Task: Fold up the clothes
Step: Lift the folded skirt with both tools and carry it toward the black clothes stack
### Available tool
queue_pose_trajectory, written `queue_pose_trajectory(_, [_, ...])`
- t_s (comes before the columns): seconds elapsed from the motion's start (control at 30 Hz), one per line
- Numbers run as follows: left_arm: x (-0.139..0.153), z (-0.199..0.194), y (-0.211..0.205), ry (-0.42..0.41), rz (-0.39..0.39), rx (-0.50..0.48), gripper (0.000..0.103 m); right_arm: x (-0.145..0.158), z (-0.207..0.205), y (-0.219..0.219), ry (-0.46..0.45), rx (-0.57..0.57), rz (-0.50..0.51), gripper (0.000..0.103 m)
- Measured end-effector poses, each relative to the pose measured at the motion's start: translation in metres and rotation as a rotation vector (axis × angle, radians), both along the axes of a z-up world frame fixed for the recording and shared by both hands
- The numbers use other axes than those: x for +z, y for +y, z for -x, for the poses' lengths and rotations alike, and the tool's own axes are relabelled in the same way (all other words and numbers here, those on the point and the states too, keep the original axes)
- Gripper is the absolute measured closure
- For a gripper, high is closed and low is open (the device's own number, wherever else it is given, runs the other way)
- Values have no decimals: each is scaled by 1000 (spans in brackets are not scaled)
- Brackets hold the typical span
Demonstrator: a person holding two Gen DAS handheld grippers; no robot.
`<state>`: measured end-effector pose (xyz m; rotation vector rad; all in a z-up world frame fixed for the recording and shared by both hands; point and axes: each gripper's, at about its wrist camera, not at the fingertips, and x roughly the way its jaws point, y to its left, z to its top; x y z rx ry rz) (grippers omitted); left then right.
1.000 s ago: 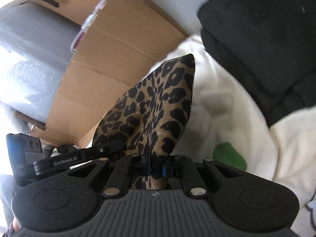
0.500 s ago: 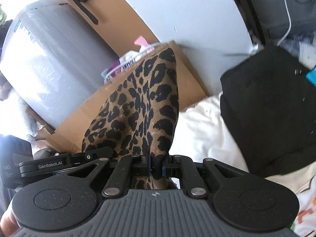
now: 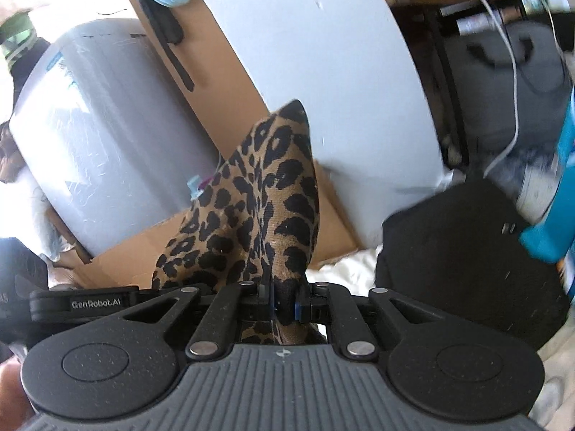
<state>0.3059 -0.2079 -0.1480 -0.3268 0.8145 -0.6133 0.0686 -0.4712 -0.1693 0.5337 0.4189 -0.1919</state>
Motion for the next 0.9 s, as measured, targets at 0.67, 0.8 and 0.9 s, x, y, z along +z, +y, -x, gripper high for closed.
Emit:
queue_pose_trajectory(0.67, [-39,38,-81,107,123,15,81,16,56,-41,51,-92,183,95])
queue_pose_trajectory(0.8, [-48,37,-89,120,133,15,81,8,55,-50,76,-104,200,94])
queue_pose_trajectory(0.9, [-59,30,-95,141,137,11,82,1,52,-57,93,-107,201,95])
